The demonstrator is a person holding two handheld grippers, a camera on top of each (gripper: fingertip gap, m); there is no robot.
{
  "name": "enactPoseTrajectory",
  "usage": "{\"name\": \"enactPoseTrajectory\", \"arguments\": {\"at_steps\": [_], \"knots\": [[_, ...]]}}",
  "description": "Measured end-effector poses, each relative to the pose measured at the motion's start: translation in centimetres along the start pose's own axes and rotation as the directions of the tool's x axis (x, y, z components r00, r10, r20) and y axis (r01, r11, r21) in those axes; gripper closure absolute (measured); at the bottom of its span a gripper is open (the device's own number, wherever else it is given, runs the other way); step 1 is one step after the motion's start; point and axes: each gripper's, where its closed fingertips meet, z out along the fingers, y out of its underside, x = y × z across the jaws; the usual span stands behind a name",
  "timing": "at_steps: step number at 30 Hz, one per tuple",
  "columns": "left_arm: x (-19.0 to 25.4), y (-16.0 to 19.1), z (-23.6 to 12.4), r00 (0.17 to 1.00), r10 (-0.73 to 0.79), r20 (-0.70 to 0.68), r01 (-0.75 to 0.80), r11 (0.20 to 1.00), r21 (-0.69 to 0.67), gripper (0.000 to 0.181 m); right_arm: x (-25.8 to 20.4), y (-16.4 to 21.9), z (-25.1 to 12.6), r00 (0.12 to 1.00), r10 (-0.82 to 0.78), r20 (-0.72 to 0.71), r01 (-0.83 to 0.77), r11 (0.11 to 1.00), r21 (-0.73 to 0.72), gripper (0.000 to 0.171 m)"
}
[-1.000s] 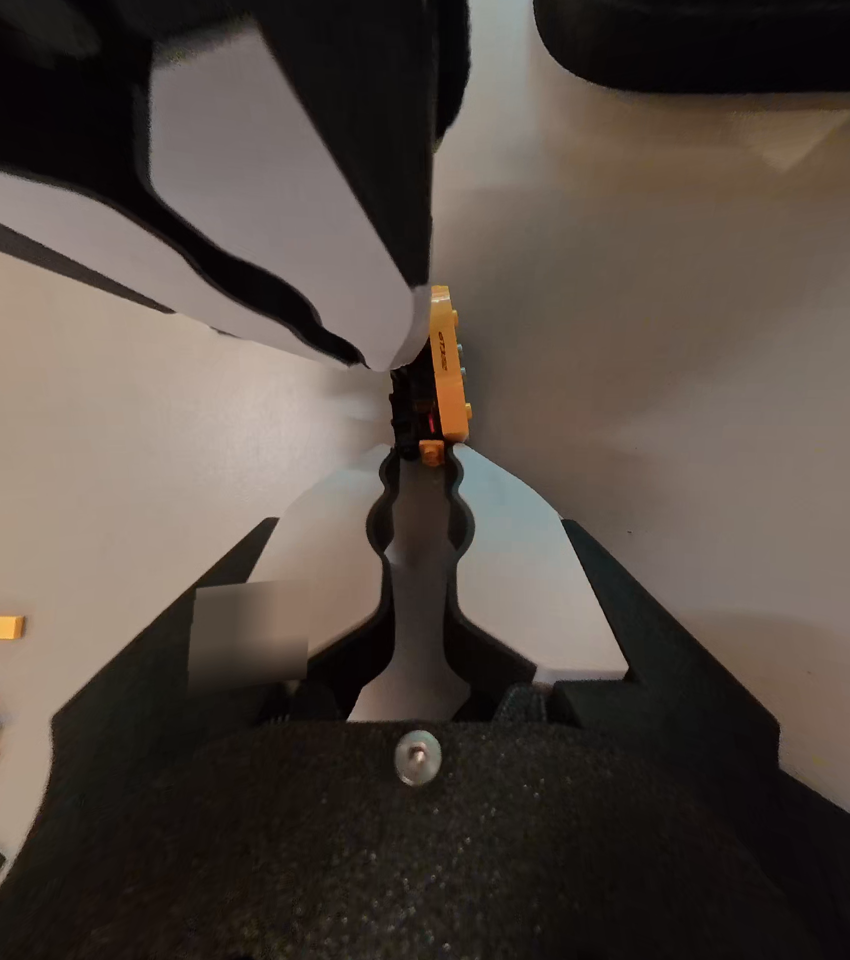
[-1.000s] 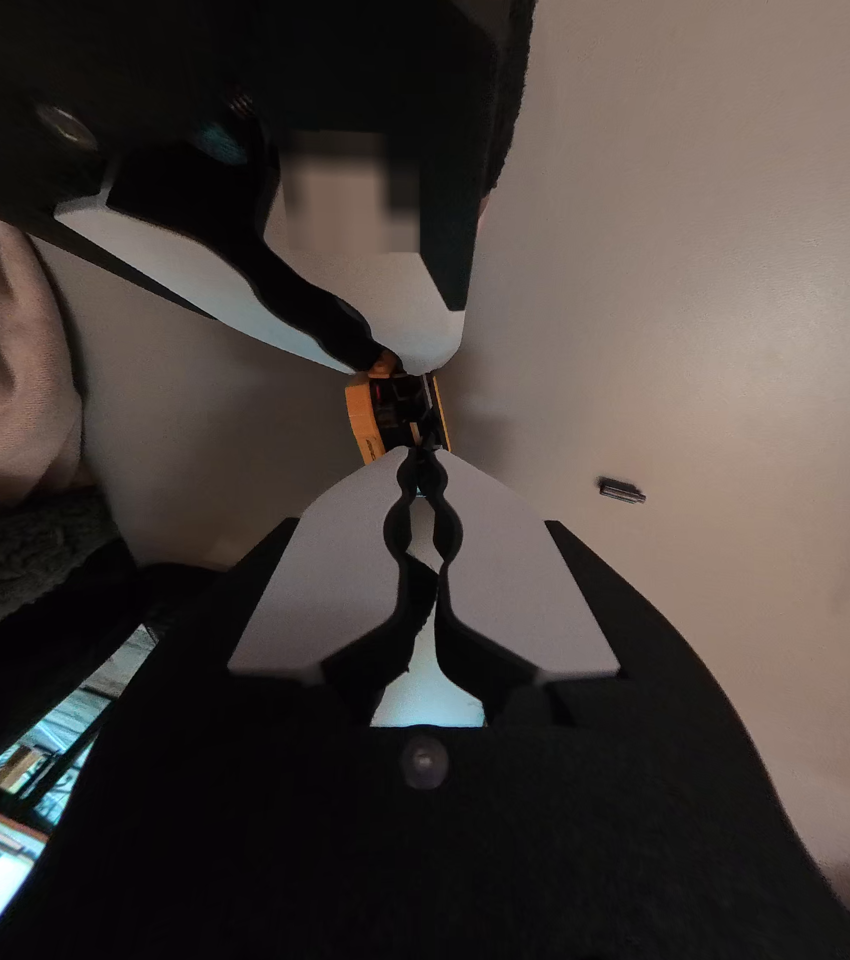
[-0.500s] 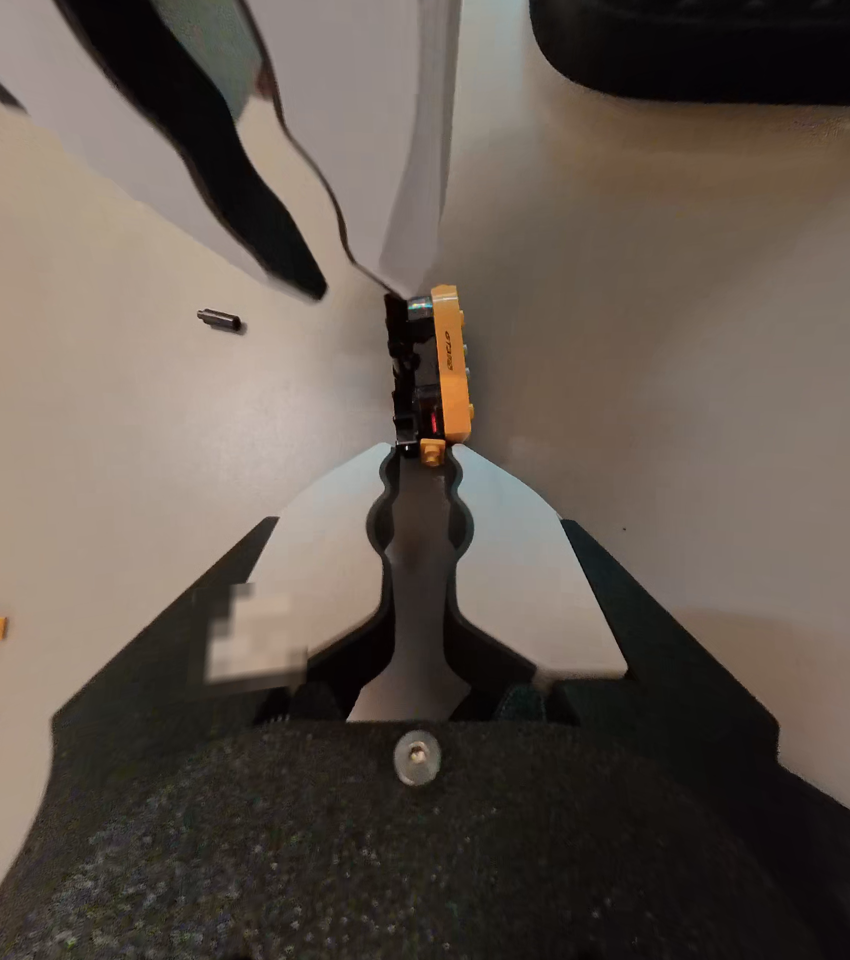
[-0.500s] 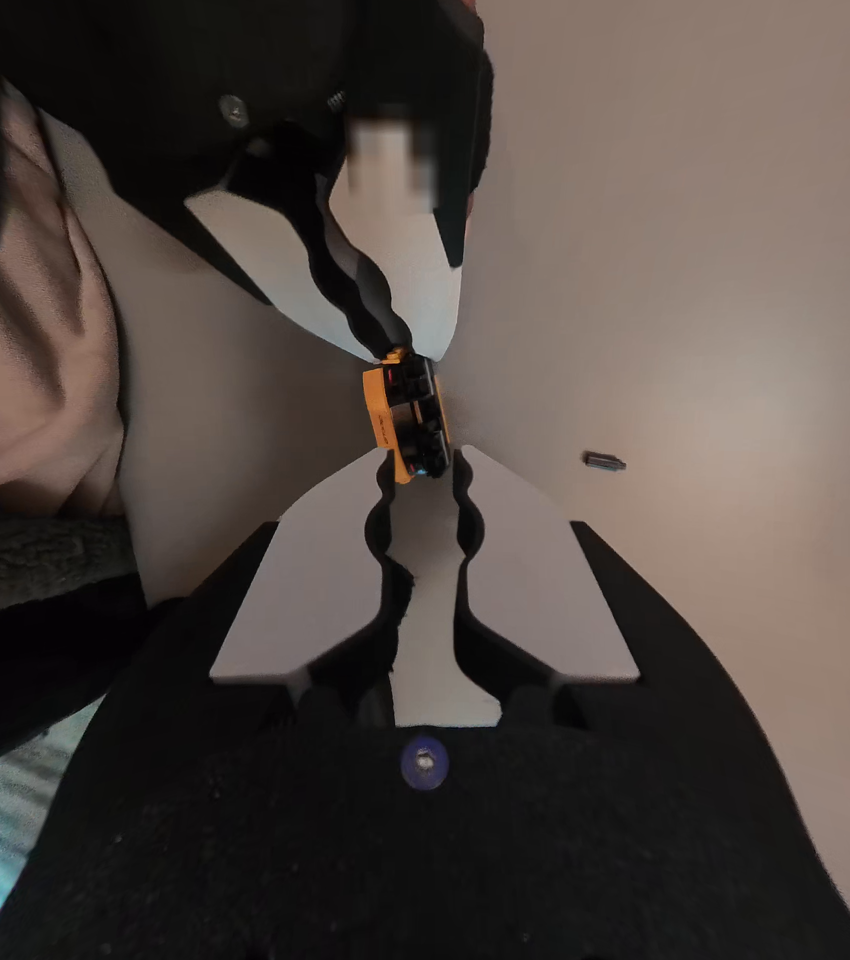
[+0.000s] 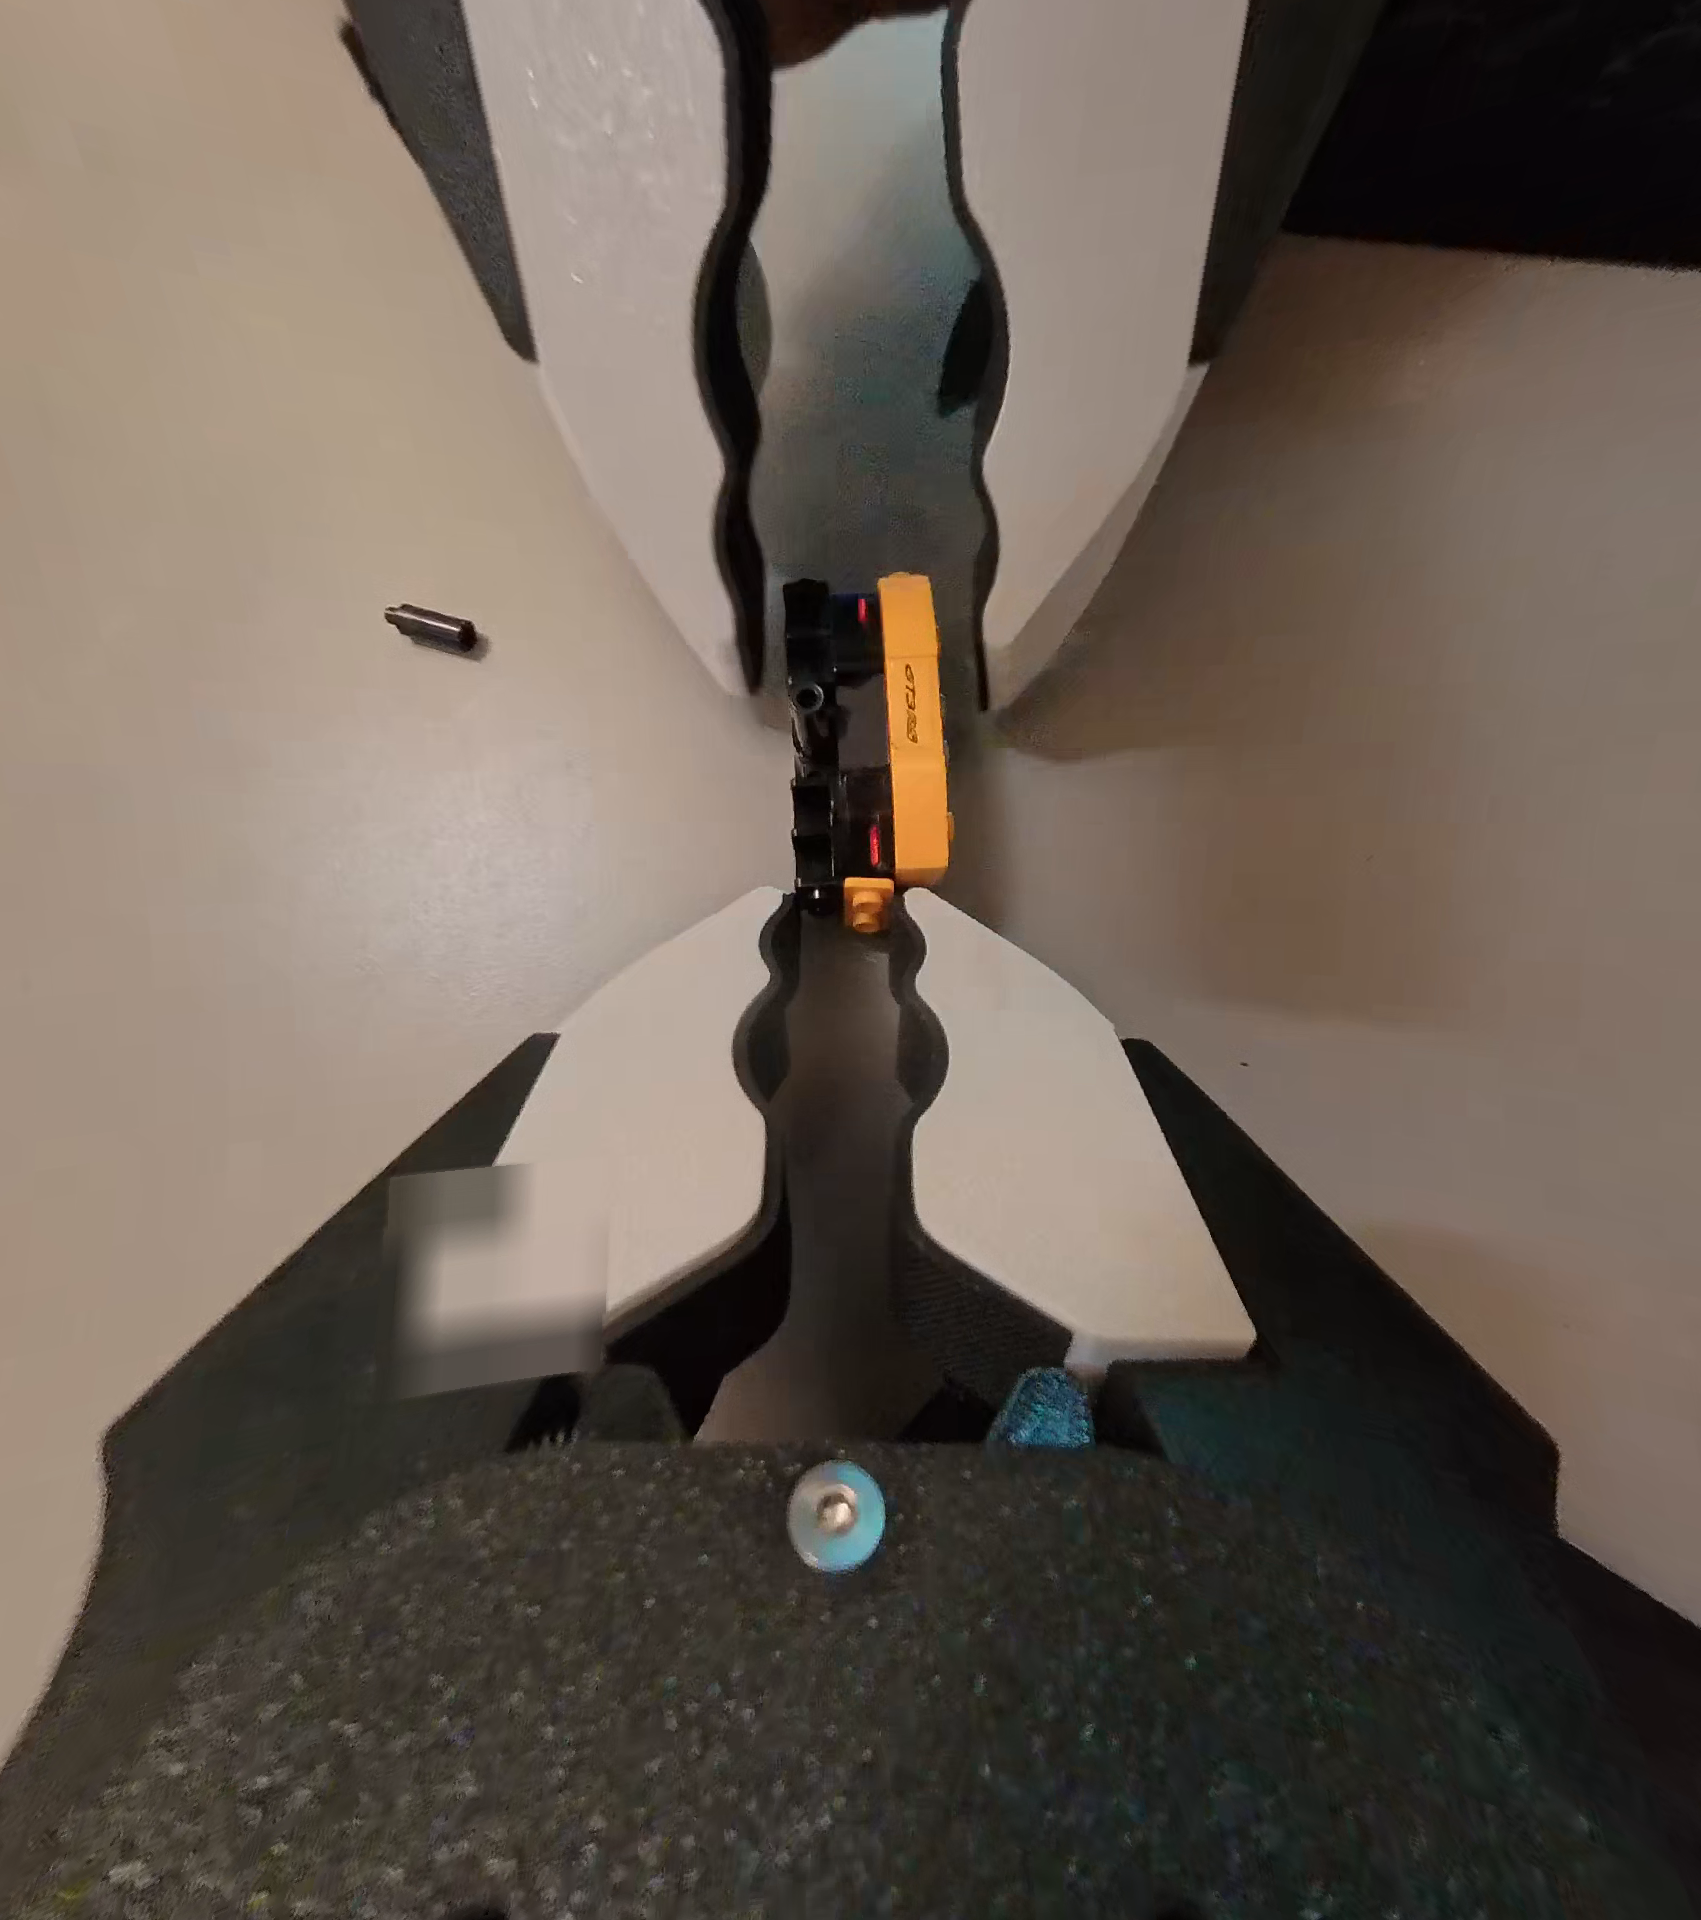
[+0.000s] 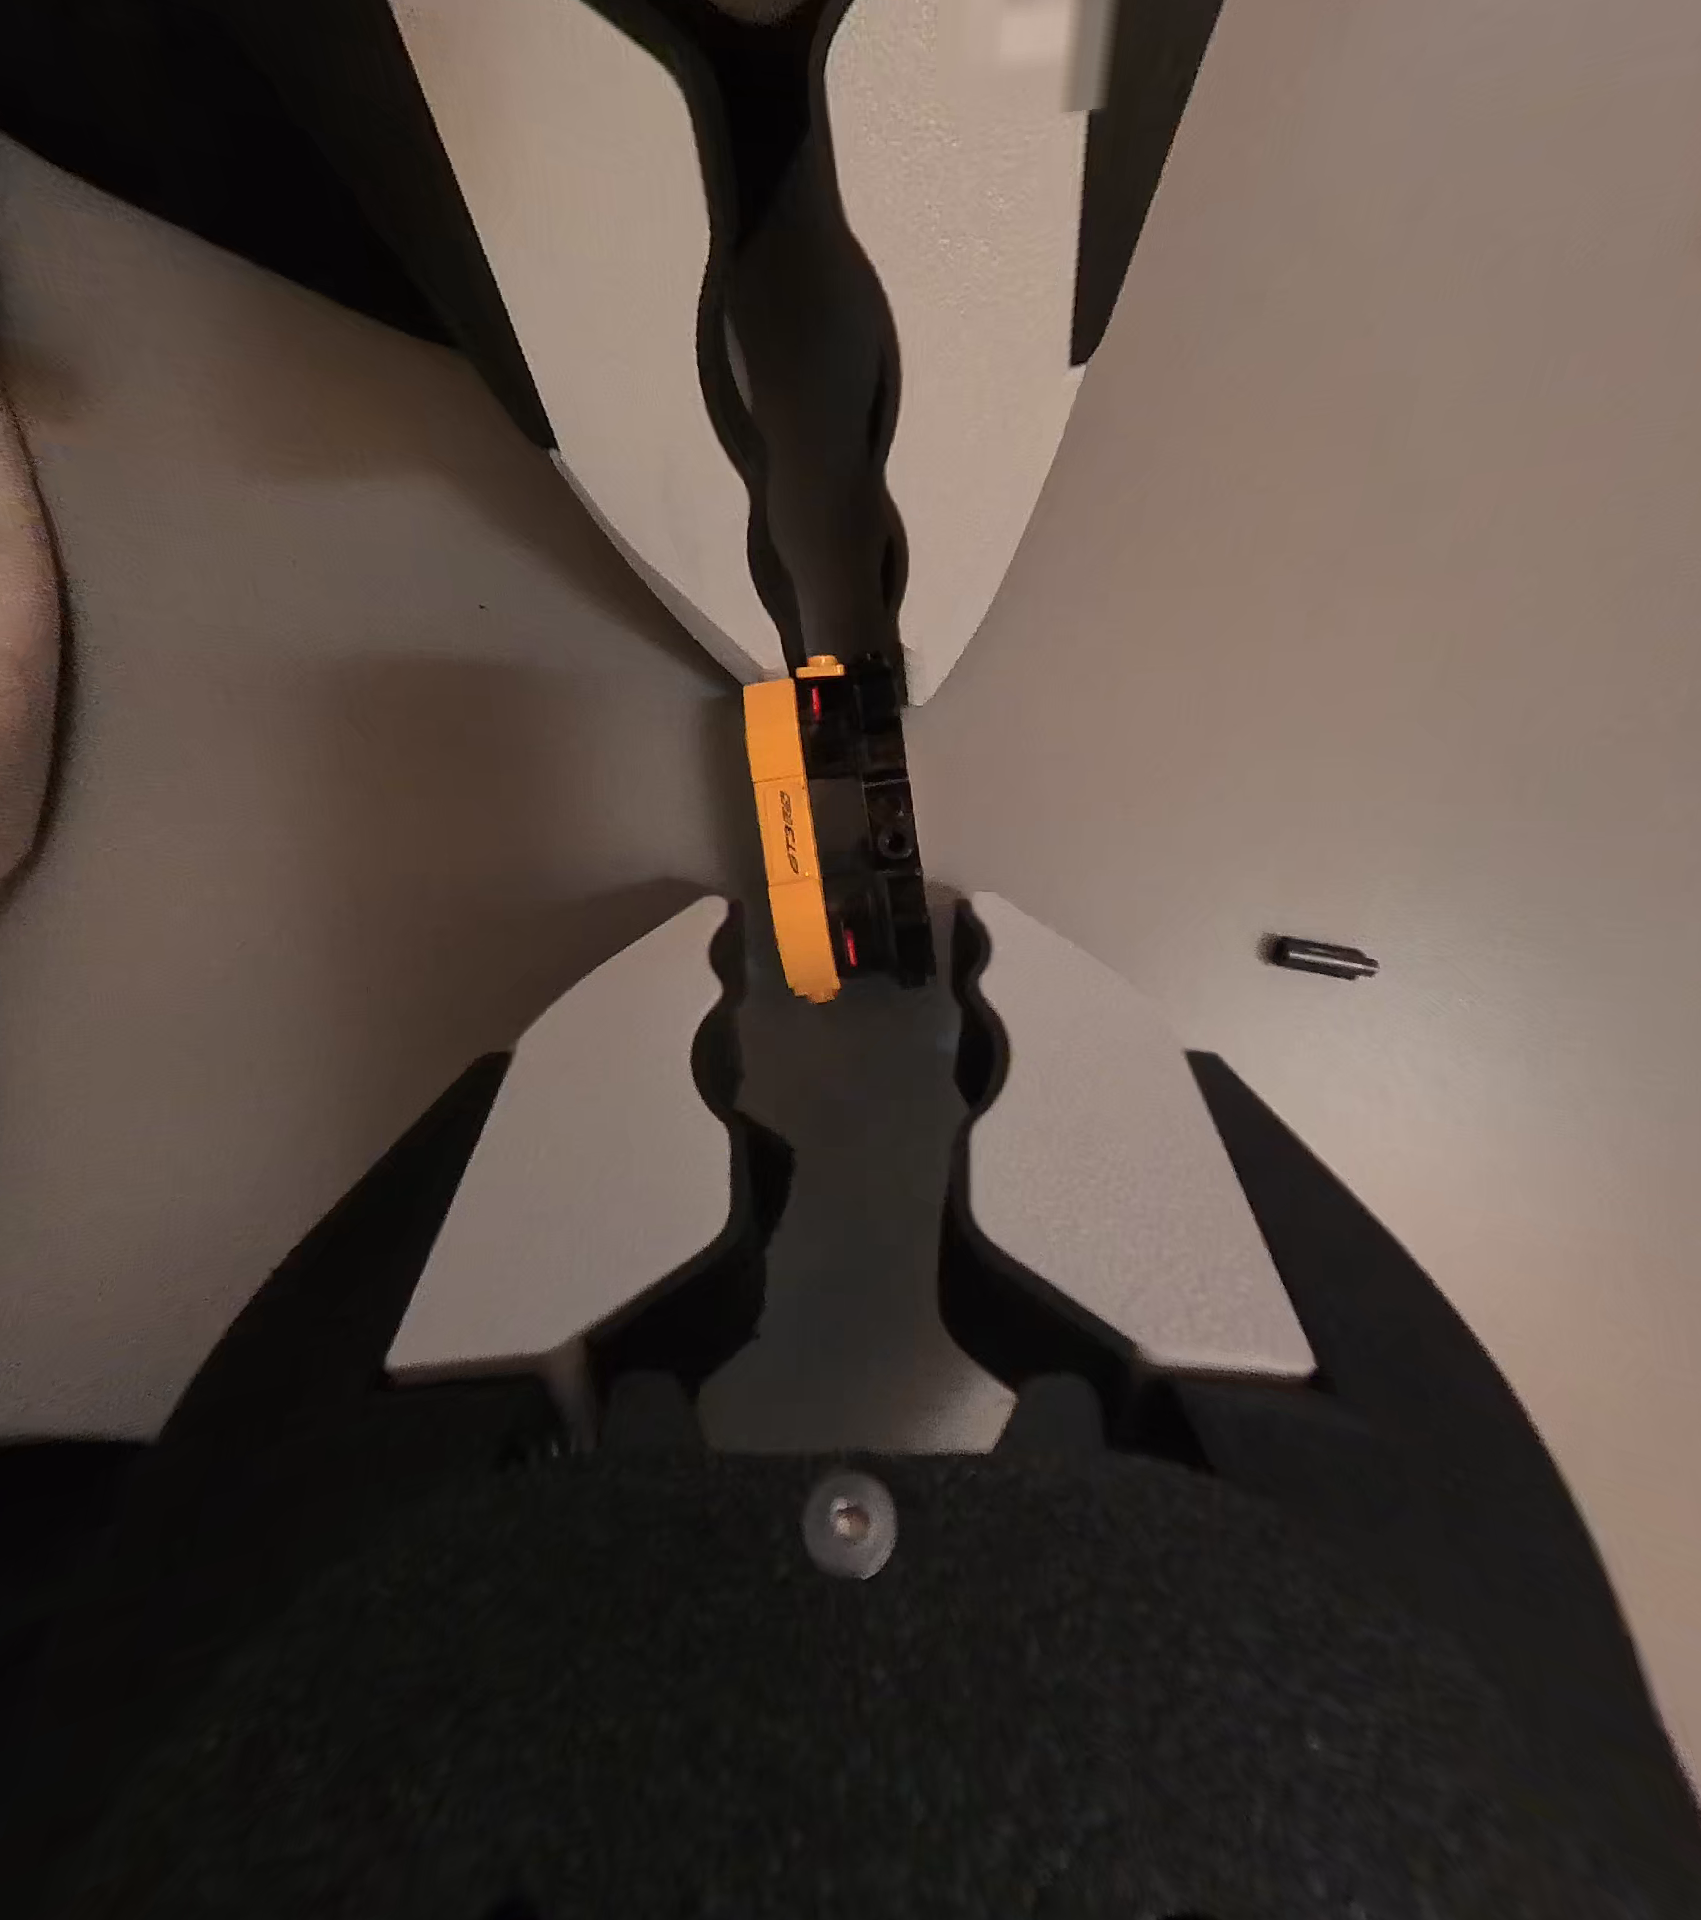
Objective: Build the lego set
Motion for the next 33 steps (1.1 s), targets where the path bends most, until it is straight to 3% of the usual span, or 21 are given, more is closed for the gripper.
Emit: {"name": "enactPoseTrajectory", "arguments": {"at_steps": [2, 10, 26, 33], "knots": [[0.0, 0.0, 0.0, 1.0, -0.001, -0.004, 0.001, 1.0, 0.001, 0.165, 0.0, 0.0, 0.3, 1.0, -0.011, -0.014, 0.012, 1.0, 0.024, 0.141], [0.3, 0.0, 0.0, 1.0, 0.003, -0.028, -0.003, 1.0, 0.002, 0.165, -0.4, -0.2, 0.3, 0.999, -0.017, -0.047, 0.023, 0.991, 0.135, 0.142], [0.4, 0.6, -0.5, 0.998, 0.026, -0.054, -0.027, 1.0, -0.014, 0.15, -0.7, 0.0, 0.3, 0.999, -0.027, -0.044, 0.029, 0.998, 0.06, 0.142], [0.0, 0.9, -0.8, 0.998, 0.032, -0.05, -0.033, 0.999, -0.014, 0.152, -0.7, 0.1, 0.3, 0.999, -0.052, 0.013, 0.051, 0.997, 0.059, 0.142]]}}
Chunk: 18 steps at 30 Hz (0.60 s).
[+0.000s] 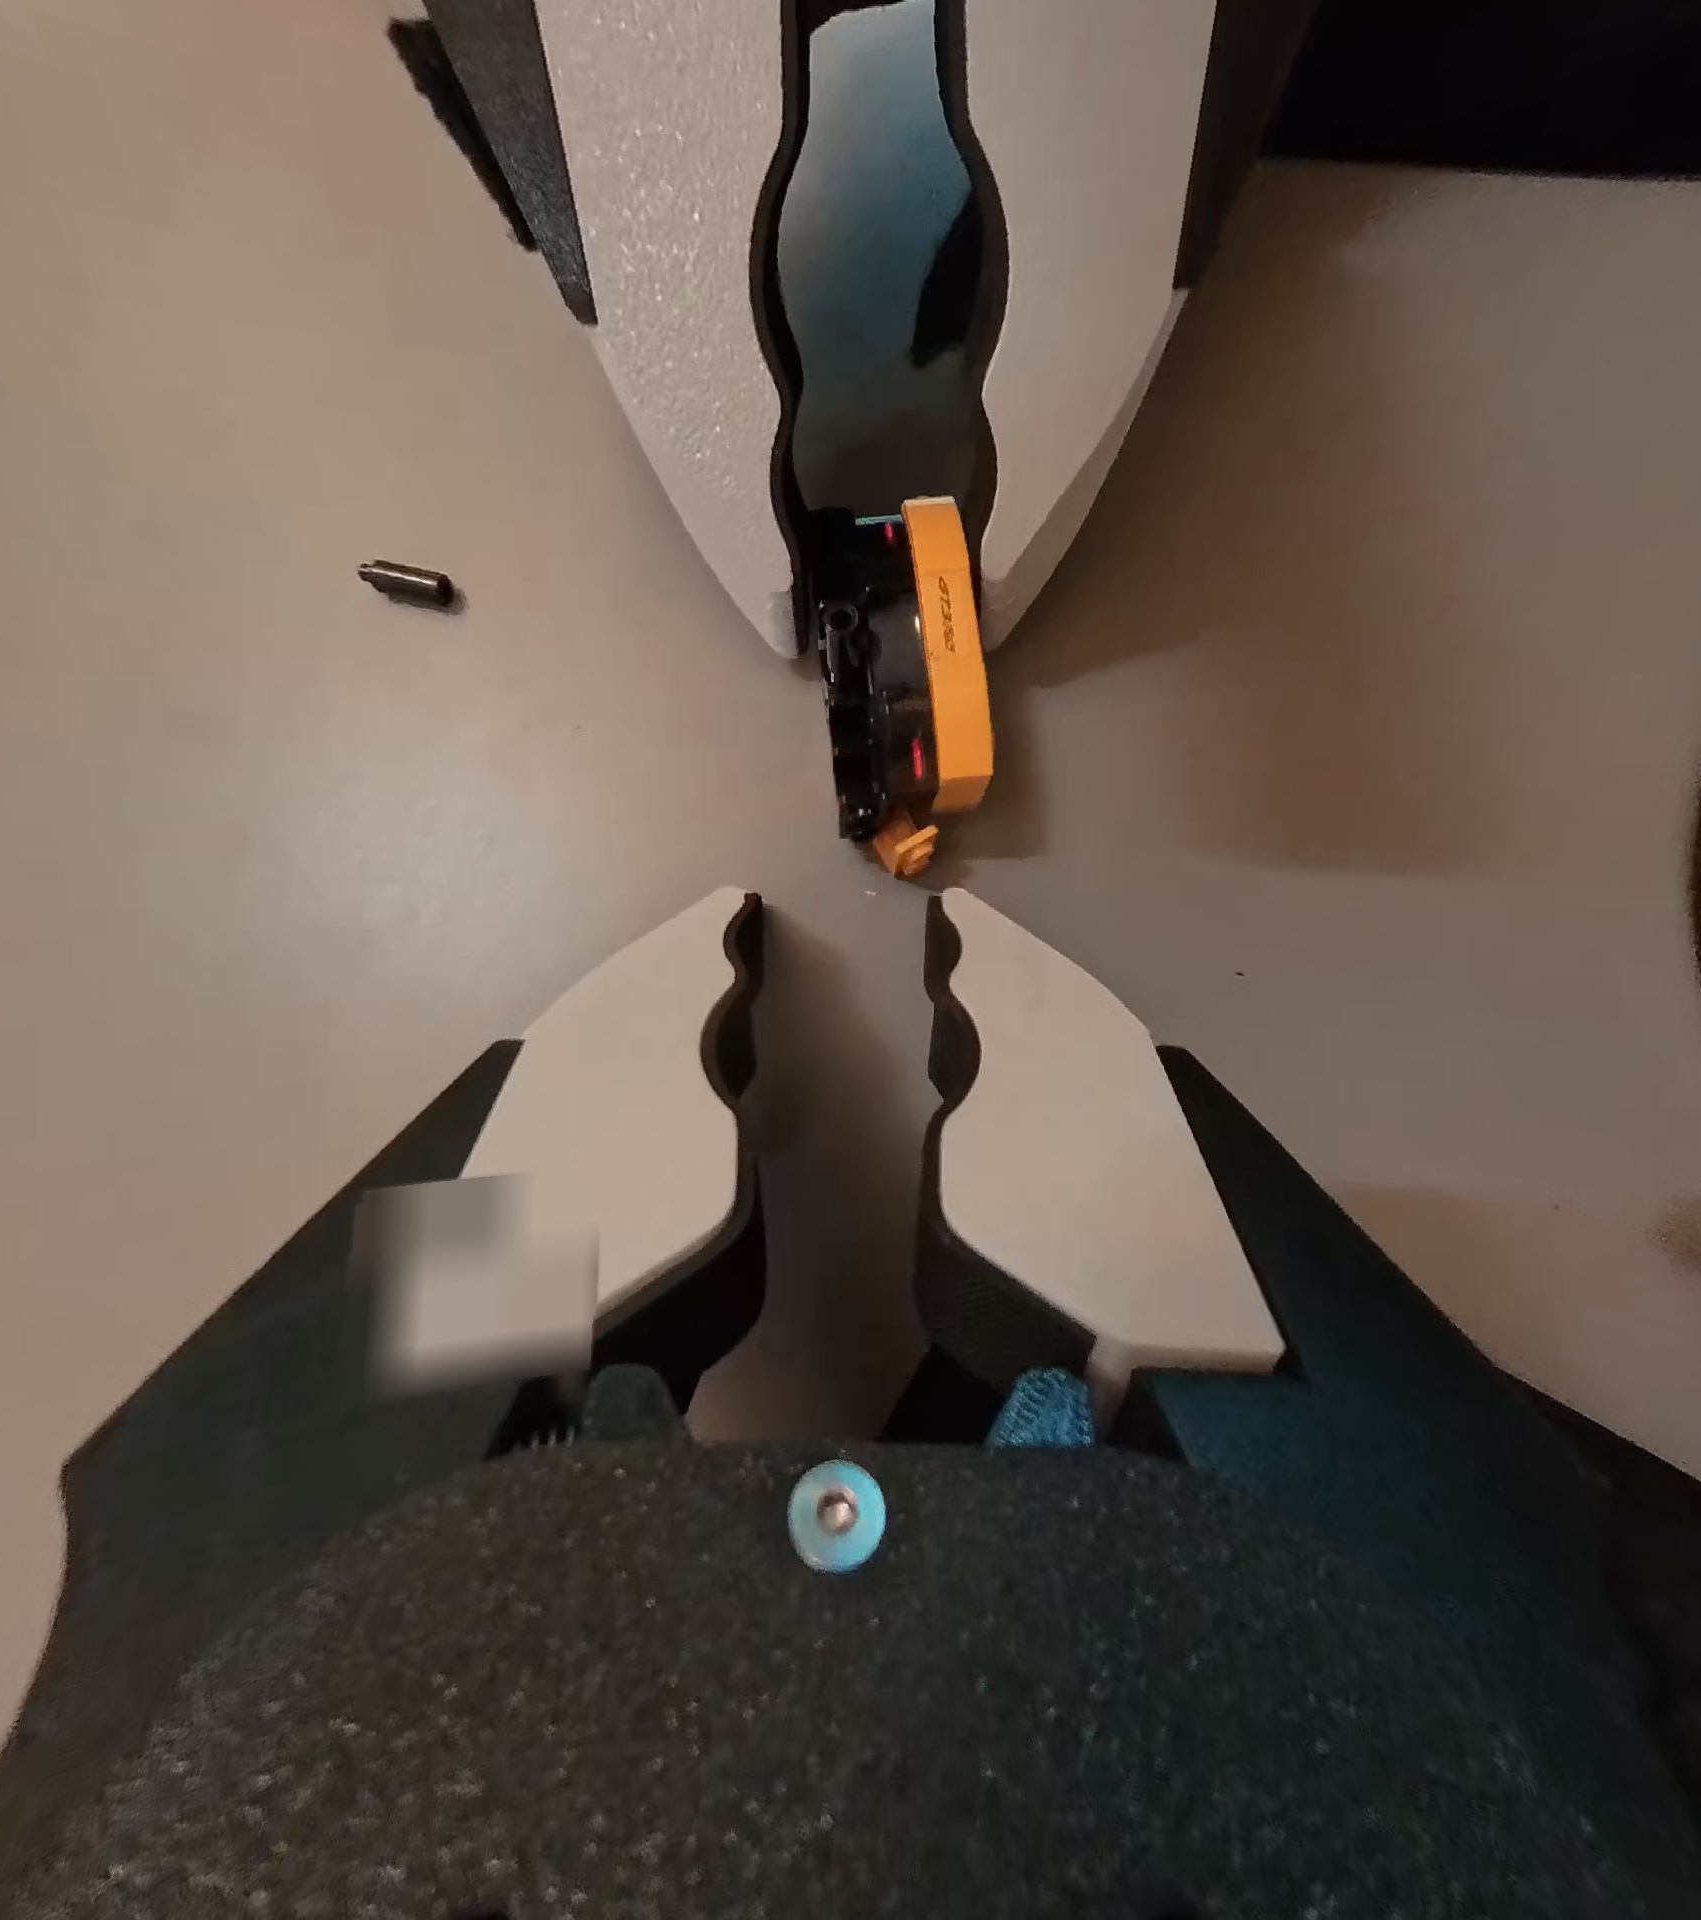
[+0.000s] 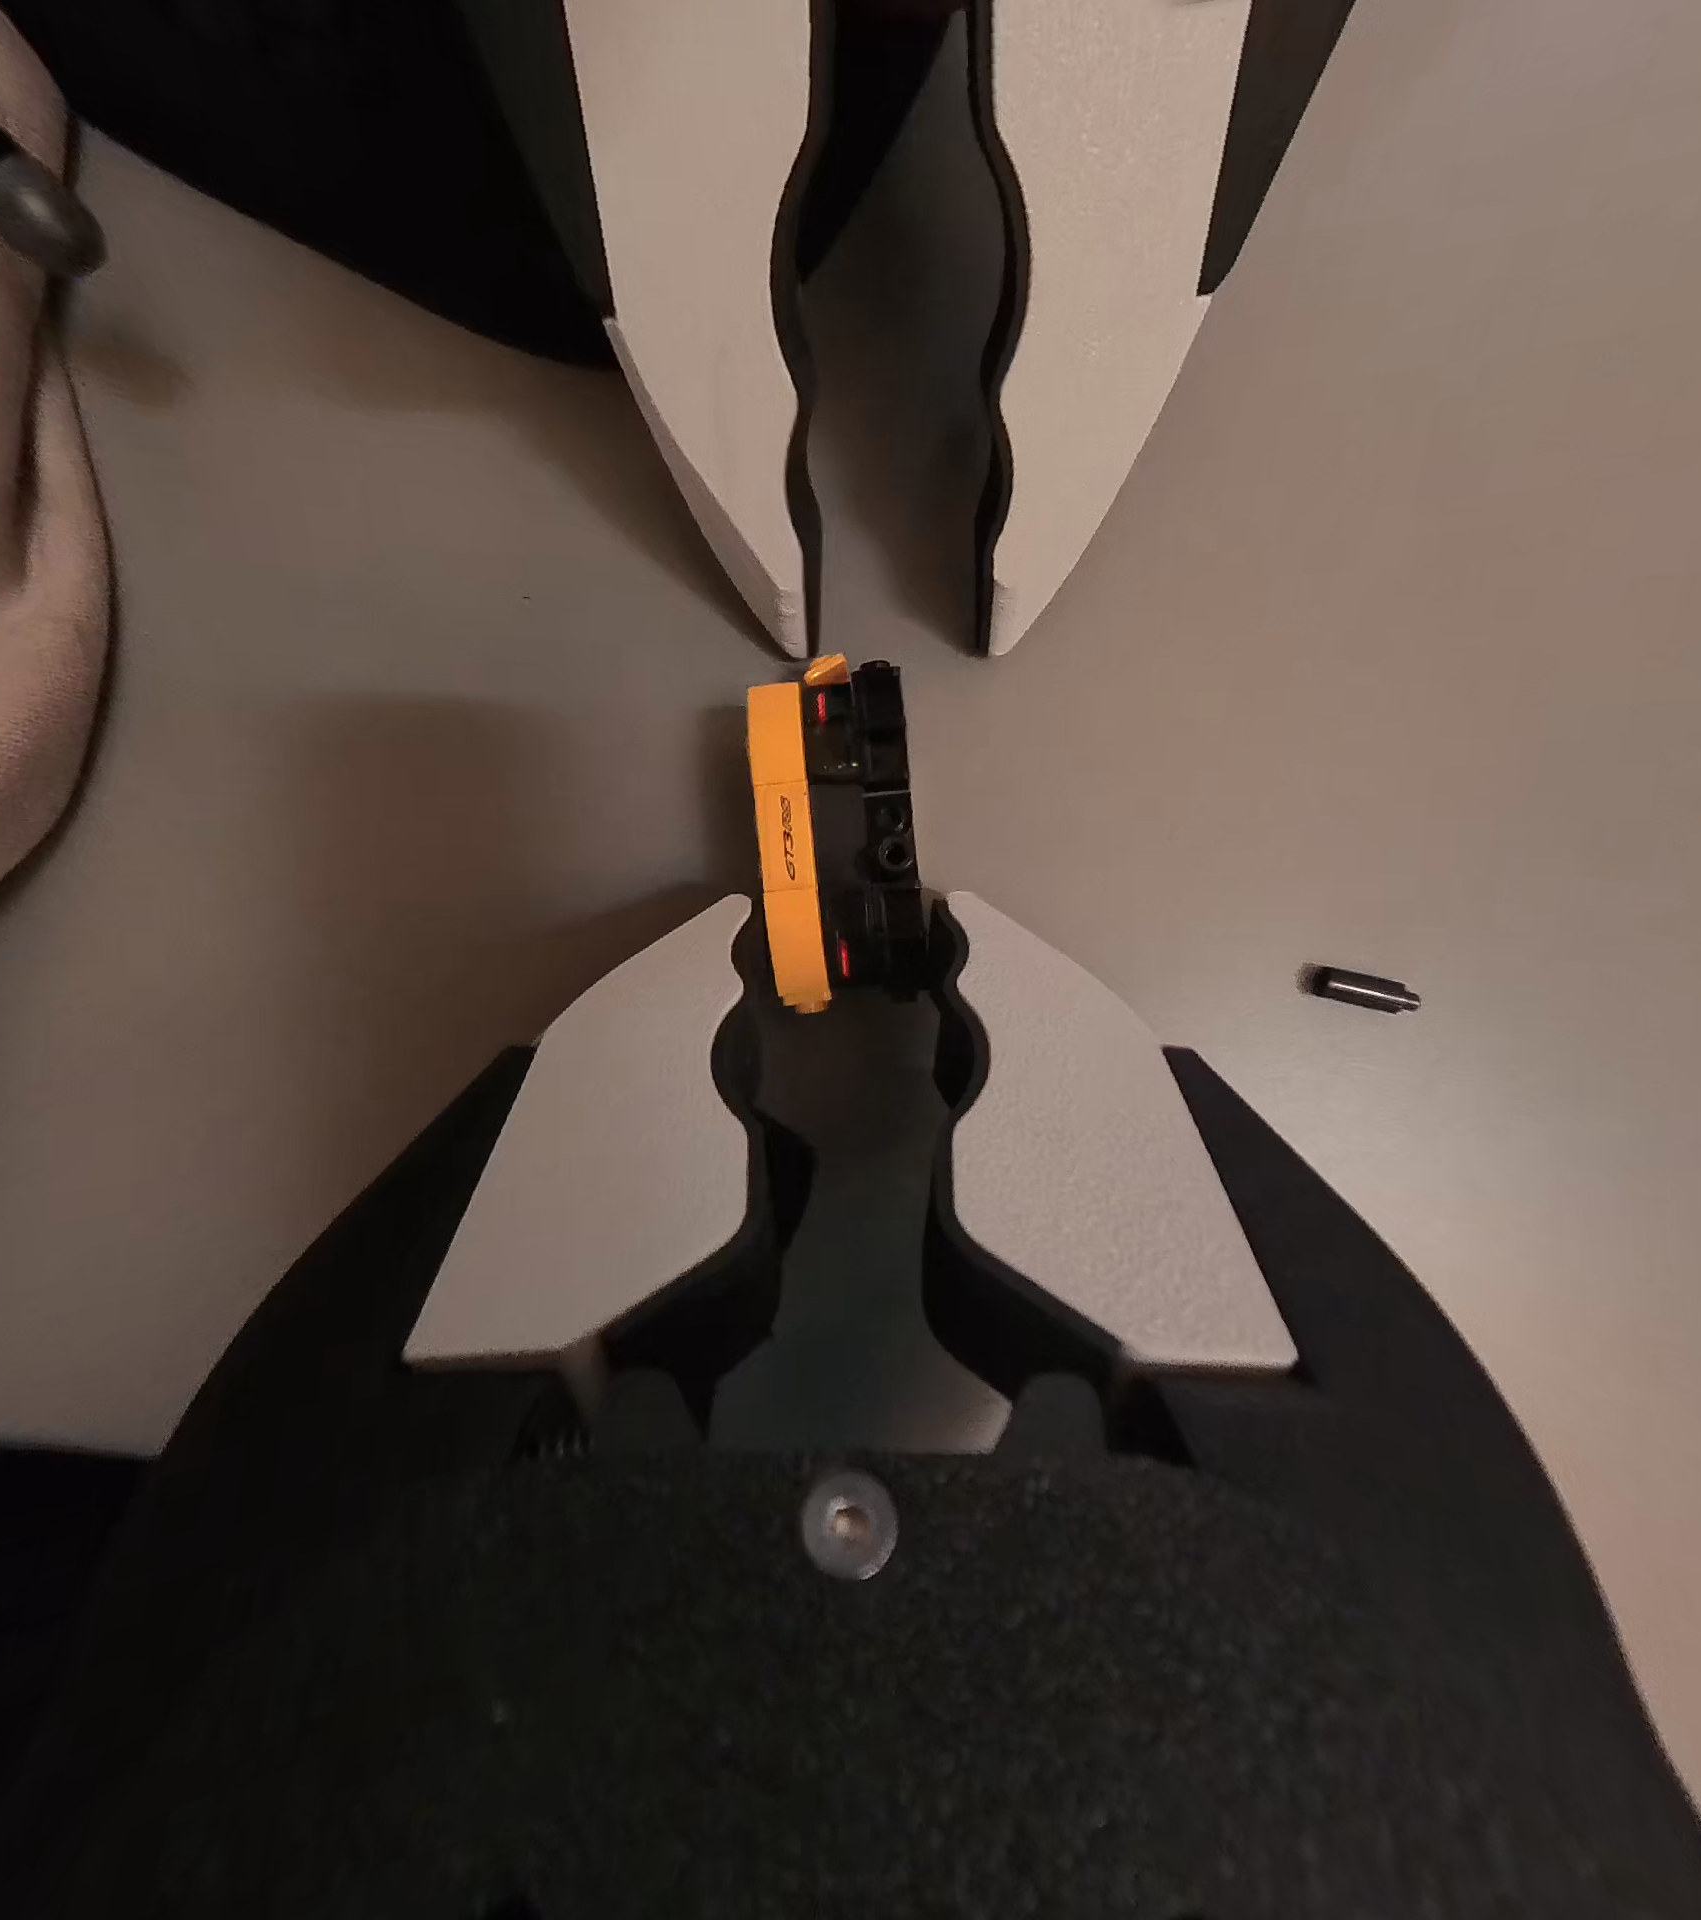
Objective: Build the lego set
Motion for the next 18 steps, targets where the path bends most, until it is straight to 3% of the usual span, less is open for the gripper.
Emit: {"name": "enactPoseTrajectory", "arguments": {"at_steps": [10, 18], "knots": [[-1.4, -0.1, -0.1, 0.996, 0.012, 0.087, -0.013, 1.0, 0.017, 0.159, 0.0, 0.0, 0.1, 0.996, -0.061, 0.067, 0.066, 0.995, -0.073, 0.142], [-0.7, 0.1, -0.3, 0.999, 0.04, 0.02, -0.041, 0.999, 0.025, 0.152, 0.6, -0.2, 0.1, 0.996, -0.053, 0.072, 0.057, 0.996, -0.066, 0.142]]}}
